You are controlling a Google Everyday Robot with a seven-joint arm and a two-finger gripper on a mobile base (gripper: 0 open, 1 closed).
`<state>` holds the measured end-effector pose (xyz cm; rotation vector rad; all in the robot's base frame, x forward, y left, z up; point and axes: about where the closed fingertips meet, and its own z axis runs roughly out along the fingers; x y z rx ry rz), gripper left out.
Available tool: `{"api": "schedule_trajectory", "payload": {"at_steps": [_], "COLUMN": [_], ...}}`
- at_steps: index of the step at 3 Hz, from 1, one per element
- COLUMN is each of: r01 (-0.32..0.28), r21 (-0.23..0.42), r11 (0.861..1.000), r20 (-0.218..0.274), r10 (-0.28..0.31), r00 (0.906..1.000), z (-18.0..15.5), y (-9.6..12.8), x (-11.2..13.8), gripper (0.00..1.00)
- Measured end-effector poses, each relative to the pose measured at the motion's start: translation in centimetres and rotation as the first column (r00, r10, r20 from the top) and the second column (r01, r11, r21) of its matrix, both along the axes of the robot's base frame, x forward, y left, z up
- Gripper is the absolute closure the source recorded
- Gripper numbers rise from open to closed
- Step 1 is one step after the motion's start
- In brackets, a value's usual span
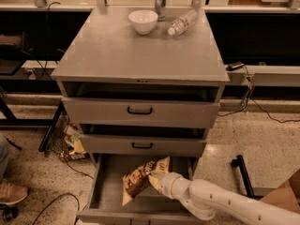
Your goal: Place brown chip bag into bottom drawer
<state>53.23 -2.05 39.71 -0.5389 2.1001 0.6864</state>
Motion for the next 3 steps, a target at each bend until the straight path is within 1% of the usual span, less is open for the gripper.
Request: {"api": "schedule_trajectory", "payload": {"at_steps": [1, 2, 3], "r01": [0.066, 0.086, 0.077], "r21": [-0.014, -0.023, -0.027], "r11": [0.998, 0.996, 0.997], "r20": [-0.037, -0.061, -0.080], "r10": [-0.066, -0.087, -0.079], "r00": [0.9971, 0.9943, 0.9937], "z": [-4.1, -6.3, -7.5], "y": [-0.6, -0.5, 0.0], "x": [1.0, 1.7, 2.2], "gripper": [0.81, 0.57, 0.34]}}
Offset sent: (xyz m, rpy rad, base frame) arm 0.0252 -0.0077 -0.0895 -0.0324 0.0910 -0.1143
